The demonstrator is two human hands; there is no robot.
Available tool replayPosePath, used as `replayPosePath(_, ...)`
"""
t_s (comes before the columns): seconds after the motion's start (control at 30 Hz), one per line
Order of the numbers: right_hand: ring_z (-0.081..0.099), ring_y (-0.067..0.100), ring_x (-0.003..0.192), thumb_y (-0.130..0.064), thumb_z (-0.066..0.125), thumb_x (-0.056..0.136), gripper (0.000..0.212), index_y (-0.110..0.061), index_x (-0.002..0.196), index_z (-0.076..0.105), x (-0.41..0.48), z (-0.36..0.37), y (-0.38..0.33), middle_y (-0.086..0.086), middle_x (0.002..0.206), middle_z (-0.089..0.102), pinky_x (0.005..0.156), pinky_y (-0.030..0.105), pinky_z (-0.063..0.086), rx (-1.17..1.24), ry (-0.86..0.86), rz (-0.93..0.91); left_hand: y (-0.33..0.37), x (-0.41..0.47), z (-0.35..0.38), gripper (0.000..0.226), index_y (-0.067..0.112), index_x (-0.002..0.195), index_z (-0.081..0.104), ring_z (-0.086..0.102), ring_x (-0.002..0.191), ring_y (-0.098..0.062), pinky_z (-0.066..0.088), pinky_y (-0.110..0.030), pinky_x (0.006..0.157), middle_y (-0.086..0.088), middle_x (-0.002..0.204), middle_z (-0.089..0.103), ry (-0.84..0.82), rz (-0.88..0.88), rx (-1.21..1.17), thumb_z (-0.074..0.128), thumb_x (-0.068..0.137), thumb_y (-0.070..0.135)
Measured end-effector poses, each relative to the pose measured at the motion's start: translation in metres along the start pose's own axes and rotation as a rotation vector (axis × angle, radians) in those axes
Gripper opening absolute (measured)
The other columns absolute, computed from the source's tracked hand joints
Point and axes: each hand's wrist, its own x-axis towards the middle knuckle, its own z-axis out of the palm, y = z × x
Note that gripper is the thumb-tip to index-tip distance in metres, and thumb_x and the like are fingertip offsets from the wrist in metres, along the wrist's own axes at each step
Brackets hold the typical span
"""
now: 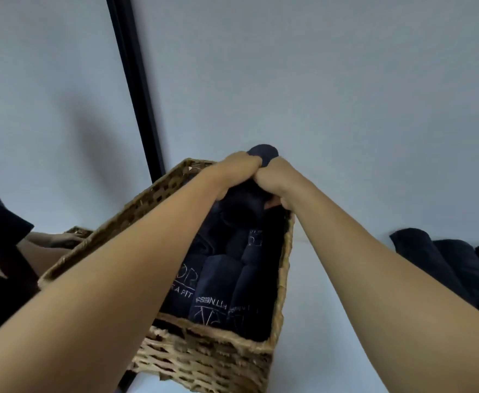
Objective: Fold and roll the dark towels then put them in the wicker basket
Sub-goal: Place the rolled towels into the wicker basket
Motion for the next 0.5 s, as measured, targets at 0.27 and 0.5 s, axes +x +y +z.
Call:
replayPosePath(0.27,0.07,0.039,0.069,-0.025,0.061,0.087,0.033,-0.002,0.109,0.058,0.03,0.019,0.009,0.018,0.101,0.065,0.064,0.049,0.061,-0.529,-0.092,0.136,-0.048,0.027,0.018,0.033,0.013,0.107,0.067,0.066,0.092,-0.026,0.052,-0.034,0.083,-0.008,0.097,0.07,-0.068,-0.188,-0.17,0.044,0.094,0.034)
replayPosePath(0.5,0.064,0.032,0.063,-0.03,0.066,0.09,0.042,0.001,0.117,0.055,0.041,0.04,0.012,0.015,0.101,0.059,0.066,0.041,0.06,-0.79,-0.159,0.179,-0.066,0.03,0.012,0.02,-0.001,0.084,0.059,0.059,0.061,-0.027,0.053,-0.033,0.057,-0.015,0.072,0.06,-0.048,-0.14,0.075,0.044,0.094,0.007)
